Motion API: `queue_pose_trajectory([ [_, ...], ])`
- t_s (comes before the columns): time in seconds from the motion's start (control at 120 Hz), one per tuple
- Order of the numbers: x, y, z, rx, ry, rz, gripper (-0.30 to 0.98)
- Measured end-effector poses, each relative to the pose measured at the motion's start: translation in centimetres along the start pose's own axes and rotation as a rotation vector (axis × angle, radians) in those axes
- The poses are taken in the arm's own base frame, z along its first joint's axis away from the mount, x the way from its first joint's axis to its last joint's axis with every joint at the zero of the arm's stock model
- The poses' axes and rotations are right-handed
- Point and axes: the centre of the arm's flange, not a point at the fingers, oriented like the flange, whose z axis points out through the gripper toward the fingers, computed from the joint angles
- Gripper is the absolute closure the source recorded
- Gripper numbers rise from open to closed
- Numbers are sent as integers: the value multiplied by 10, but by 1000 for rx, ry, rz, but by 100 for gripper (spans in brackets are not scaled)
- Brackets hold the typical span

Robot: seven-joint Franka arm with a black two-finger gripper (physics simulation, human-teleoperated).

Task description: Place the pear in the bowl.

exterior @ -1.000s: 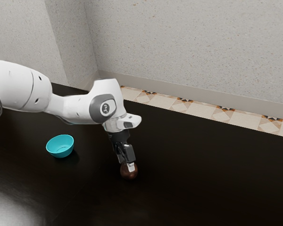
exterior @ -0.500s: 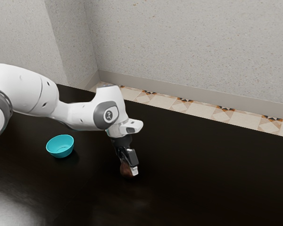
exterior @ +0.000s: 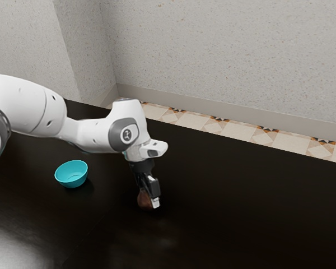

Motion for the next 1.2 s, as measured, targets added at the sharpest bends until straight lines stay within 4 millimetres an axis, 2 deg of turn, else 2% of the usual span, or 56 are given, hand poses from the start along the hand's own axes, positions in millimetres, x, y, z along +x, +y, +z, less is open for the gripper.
queue_pose_trajectory([
  [0.142,-7,-3,-10,20,-50,12,27],
  [0.2,-11,-5,-21,43,-72,17,29],
  [0.292,-16,-20,-44,90,-92,9,32],
  [0.508,-36,-73,-104,203,-162,-55,34],
  [0.742,-85,-143,-147,265,-230,-200,34],
  [0.858,-96,-175,-142,252,-252,-250,34],
  [0.958,-107,-194,-134,231,-267,-279,34],
  [1.025,-112,-203,-132,222,-270,-292,34],
  [1.142,-109,-213,-129,220,-271,-293,33],
  [1.2,-109,-216,-127,216,-275,-292,29],
])
